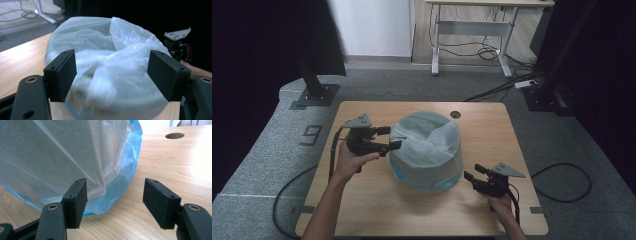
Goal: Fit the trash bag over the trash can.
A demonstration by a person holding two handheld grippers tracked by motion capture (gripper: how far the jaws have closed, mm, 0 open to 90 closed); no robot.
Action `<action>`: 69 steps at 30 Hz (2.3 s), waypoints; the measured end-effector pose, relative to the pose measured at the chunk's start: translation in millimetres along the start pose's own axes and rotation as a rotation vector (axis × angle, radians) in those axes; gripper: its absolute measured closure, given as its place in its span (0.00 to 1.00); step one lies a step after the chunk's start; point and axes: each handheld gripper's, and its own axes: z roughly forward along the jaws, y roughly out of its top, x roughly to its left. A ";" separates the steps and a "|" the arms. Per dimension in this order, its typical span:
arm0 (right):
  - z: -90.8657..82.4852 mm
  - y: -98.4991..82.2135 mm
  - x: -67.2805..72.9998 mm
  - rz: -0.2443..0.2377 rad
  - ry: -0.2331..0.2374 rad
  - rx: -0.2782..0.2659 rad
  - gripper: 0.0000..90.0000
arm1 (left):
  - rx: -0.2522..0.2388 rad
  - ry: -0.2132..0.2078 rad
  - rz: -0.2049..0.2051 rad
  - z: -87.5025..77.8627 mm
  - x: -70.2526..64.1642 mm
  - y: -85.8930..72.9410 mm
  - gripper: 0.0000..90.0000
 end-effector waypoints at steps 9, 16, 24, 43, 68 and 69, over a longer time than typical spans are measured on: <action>-2.1 -1.3 -2.4 0.005 0.001 0.014 0.39 | 0.180 -0.022 0.044 44.5 -4.5 27.9 0.24; -5.5 -2.1 -4.4 0.012 -0.008 0.018 0.39 | 0.319 -0.007 0.039 69.1 -3.4 37.3 0.24; -9.5 -2.4 -2.0 -0.005 -0.030 0.002 0.39 | 0.510 0.019 0.054 96.3 1.7 41.7 0.26; -11.7 -3.8 -6.1 0.007 -0.036 0.010 0.39 | 0.555 0.047 0.059 106.4 -3.3 46.3 0.29; -16.4 -2.9 -8.1 0.032 -0.006 0.009 0.40 | 0.395 0.031 -0.001 146.4 0.8 85.0 0.27; -16.4 -2.9 -8.1 0.032 -0.006 0.009 0.40 | 0.411 0.029 0.000 150.1 0.8 84.4 0.27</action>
